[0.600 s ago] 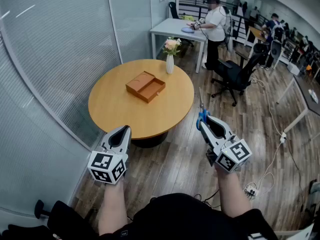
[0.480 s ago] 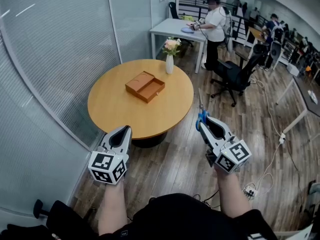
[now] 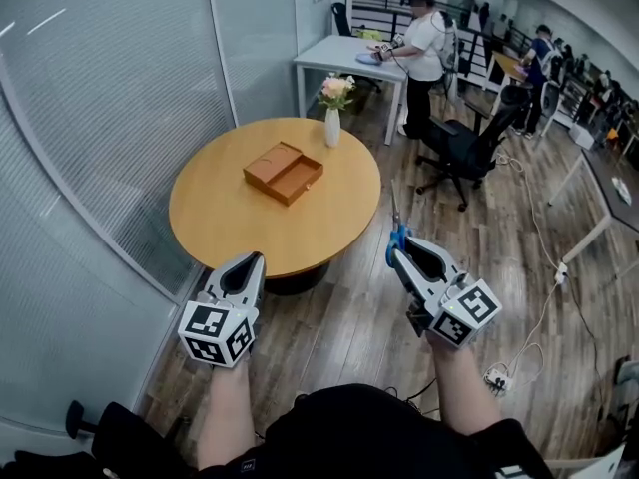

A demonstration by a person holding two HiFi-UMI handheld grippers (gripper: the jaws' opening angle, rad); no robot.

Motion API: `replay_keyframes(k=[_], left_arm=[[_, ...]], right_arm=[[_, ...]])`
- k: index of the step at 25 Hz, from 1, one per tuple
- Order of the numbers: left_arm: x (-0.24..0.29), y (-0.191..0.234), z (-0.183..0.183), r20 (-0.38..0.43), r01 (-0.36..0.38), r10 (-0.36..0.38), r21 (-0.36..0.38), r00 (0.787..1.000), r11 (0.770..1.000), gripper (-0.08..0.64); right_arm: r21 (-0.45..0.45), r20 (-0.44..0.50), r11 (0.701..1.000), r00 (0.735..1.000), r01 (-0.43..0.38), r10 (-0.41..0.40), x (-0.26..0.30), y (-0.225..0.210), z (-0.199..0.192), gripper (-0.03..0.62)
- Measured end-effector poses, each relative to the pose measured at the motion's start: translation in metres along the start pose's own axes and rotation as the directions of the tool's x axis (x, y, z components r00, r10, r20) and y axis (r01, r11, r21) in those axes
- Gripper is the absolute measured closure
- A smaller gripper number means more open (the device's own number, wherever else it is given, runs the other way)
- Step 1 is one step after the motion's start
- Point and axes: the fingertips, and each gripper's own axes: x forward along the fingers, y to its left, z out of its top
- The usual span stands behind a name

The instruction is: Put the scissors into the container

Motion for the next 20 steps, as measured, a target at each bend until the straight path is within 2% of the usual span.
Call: replay_keyframes(k=[9, 14, 20], left_arm=[[0.012, -0.044, -0.006, -0.024, 0.012, -0.012, 0.010, 1.000, 1.000, 0.535], [0.019, -0.062, -0.020, -0.054, 0.012, -0.012, -0.004, 0.998, 1.000, 0.535], [0.028, -0.054, -0.032, -0.082, 0.002, -0.004, -0.016, 0.997, 1.000, 0.535]], right_arm=[[0.050, 0.018, 0.999, 1.000, 0.016, -0.017, -0.044, -0.026, -0.002, 0.492], [0.081, -0.012, 0.997, 1.000, -0.004, 0.005, -0.055, -0.032, -0.019, 0.492], [0.111, -0.042, 0.994, 0.999, -0.002, 0.007, -0.045, -0.044, -0.041, 0.492]])
